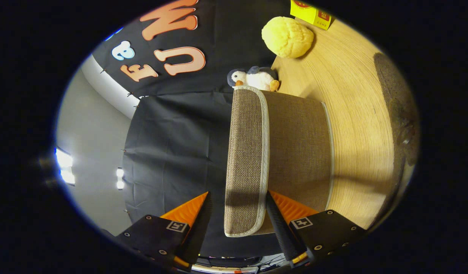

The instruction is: Open the storage box then place both shoes into the box .Put the left shoe in first, then the right shoe, with the right side of both shoes facing outward in a uniform manner.

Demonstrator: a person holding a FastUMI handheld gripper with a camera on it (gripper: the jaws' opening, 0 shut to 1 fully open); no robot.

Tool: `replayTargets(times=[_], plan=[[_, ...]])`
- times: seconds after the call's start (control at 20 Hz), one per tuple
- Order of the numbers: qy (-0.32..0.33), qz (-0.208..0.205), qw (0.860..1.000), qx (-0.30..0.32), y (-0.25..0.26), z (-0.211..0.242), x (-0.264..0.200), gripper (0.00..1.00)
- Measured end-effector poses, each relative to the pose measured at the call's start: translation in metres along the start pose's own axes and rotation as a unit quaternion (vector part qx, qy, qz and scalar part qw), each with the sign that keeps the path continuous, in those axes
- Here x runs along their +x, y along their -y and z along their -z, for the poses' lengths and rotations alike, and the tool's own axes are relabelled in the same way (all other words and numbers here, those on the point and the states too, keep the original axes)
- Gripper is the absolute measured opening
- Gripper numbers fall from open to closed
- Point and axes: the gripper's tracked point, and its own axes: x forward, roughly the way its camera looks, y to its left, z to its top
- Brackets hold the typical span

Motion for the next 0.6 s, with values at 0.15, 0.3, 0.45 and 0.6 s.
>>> replayTargets(times=[0.15,0.3,0.45,0.6], plan=[[0.004,-0.017,1.000,0.003,-0.014,-0.005,-0.006,0.78],[0.017,-0.044,0.999,0.010,-0.029,-0.015,-0.008,0.72],[0.044,-0.060,0.997,0.008,-0.043,-0.025,-0.010,0.57],[0.013,0.009,1.000,0.009,-0.015,-0.011,0.005,0.46]])
